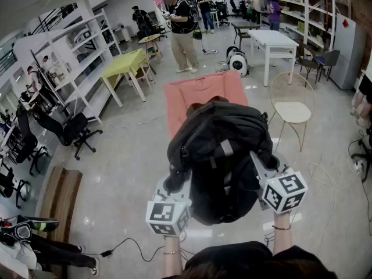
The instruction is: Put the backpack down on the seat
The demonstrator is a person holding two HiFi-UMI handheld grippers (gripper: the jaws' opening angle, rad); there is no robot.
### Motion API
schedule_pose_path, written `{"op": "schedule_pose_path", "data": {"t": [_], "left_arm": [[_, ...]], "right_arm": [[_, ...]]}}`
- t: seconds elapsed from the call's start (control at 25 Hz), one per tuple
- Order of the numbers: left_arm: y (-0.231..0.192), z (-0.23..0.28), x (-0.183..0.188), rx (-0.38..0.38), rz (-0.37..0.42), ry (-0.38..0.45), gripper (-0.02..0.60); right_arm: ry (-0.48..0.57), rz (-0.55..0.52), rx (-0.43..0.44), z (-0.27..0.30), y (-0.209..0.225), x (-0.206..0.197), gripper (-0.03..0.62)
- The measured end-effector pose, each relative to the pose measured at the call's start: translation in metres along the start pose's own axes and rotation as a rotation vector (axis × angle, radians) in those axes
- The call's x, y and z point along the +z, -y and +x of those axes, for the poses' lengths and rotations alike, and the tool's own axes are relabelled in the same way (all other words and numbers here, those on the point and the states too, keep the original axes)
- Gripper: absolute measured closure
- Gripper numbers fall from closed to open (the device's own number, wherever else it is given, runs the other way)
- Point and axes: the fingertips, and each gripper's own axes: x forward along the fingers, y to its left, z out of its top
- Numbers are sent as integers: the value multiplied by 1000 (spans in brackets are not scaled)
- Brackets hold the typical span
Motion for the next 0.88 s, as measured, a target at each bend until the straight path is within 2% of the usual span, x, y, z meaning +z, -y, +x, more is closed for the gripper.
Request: {"op": "schedule_pose_path", "data": {"t": [0.4,0.88], "left_arm": [[-1,10,-9,-3,4,-18,479],[-1,22,-21,38,-12,-46,479]], "right_arm": [[-11,6,8,10,7,-2,520],[-30,47,35,24,20,-12,519]]}}
